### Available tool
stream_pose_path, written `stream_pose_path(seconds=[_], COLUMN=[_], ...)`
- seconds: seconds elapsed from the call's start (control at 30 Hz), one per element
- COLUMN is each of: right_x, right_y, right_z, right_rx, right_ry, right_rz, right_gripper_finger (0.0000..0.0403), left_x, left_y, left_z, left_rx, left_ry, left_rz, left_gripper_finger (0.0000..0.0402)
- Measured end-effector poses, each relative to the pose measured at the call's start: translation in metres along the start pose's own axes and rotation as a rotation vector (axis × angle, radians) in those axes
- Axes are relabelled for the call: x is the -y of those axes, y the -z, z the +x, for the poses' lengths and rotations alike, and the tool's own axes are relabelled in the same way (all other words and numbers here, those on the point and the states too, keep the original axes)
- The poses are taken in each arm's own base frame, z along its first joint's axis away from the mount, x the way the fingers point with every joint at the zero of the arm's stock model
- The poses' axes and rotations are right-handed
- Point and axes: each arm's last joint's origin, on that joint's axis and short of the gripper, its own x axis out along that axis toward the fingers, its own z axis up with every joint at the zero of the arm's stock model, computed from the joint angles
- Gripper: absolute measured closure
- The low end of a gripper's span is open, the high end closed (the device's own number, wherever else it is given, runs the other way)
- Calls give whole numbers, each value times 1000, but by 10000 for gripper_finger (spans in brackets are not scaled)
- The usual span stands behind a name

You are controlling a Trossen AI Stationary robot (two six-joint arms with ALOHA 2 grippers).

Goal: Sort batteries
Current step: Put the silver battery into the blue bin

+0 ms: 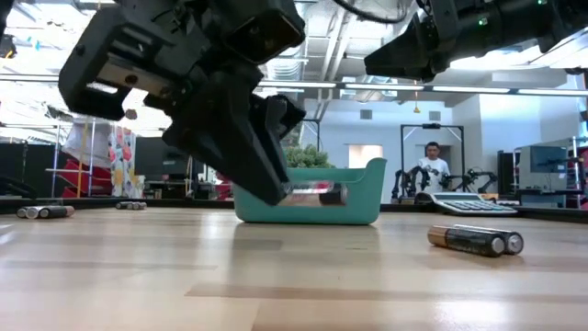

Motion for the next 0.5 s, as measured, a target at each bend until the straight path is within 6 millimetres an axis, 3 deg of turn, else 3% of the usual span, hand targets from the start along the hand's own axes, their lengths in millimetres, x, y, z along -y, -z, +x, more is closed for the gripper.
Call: stream_pose_path(seconds=[0.3,0.5], right_x=[0,0], right_y=[0,0], right_z=[0,0], right_rx=[0,0], right_ry=[0,0], right_rz=[-1,-4], right_gripper_finger=[207,207], left_x=[-3,-2], left_y=[-15,-13], left_z=[-28,-68], left_rx=[49,89], left_ry=[-54,-130], left_rz=[26,-7], left_gripper_finger=[362,362])
